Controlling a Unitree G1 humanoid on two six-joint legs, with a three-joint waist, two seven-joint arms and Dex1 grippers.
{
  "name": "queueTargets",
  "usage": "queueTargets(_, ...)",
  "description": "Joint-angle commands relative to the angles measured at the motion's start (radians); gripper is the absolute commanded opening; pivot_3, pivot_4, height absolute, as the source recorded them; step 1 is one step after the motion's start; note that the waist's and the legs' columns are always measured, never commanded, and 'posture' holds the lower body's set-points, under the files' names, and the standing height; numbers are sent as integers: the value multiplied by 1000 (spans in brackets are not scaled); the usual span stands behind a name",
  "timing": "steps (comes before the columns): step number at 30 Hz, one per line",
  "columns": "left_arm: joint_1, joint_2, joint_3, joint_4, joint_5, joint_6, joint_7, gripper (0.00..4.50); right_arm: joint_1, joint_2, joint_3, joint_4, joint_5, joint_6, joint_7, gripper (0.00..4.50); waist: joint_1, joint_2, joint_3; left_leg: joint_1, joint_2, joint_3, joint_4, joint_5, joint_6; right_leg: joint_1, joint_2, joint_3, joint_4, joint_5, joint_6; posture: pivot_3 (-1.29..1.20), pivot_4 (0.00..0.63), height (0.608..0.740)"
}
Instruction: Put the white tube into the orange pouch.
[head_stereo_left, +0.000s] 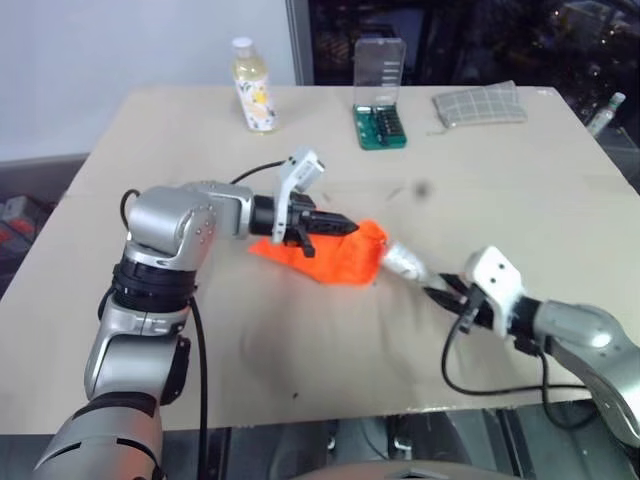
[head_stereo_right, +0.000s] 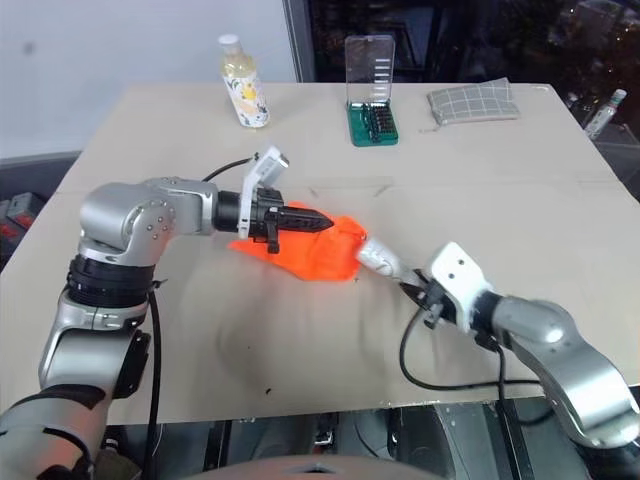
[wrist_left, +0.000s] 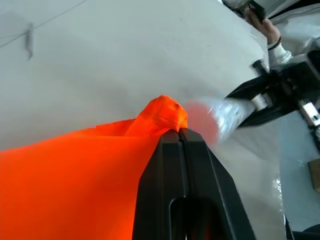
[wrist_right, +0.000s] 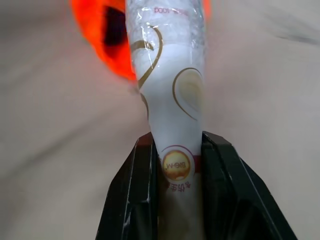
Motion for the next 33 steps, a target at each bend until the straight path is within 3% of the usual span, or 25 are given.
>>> queueTargets(1,6,32,-19,-87,-37,1,-40,0,-76,26,46,70,-29,-11,6,1046,3,0,0,0,0,0,0,0,0,0,0,0,0,0,0,0,150,740)
queueTargets(15,61,79,-99,-179,-8,-62,-40,0,-262,143,170,251,-131,-29,13,1046,2,1,1,0,0,-1,-1,0,0,0,0,-1,0,0,0,0,150,740)
queueTargets(20,68,75,-146,-183,27,-110,-38,0,-342,266,213,369,-182,-20,-45,1046,-2,1,1,0,1,0,-1,0,-1,0,1,-1,1,0,0,0,150,740)
queueTargets(25,82,83,-174,-182,57,-167,-55,0,-407,450,160,540,-155,-37,-96,1046,-3,1,1,0,1,0,-2,0,-1,-1,1,-1,0,0,0,0,150,740)
queueTargets(30,119,110,-127,-115,51,-224,-115,0,-382,479,140,583,-183,-167,-92,2717,-2,2,1,0,1,0,-2,0,-1,-1,1,-3,0,0,0,0,150,740)
queueTargets(31,118,111,-111,-83,54,-237,-121,0,-362,464,134,549,-186,-172,-93,3353,-1,2,1,0,0,0,-2,0,-1,-2,1,-3,0,0,0,0,150,740)
queueTargets(33,102,103,-81,-14,52,-245,-125,0,-319,425,117,464,-166,-152,-68,3568,2,2,1,-1,0,0,-2,0,-1,-2,1,-3,0,0,0,0,150,740)
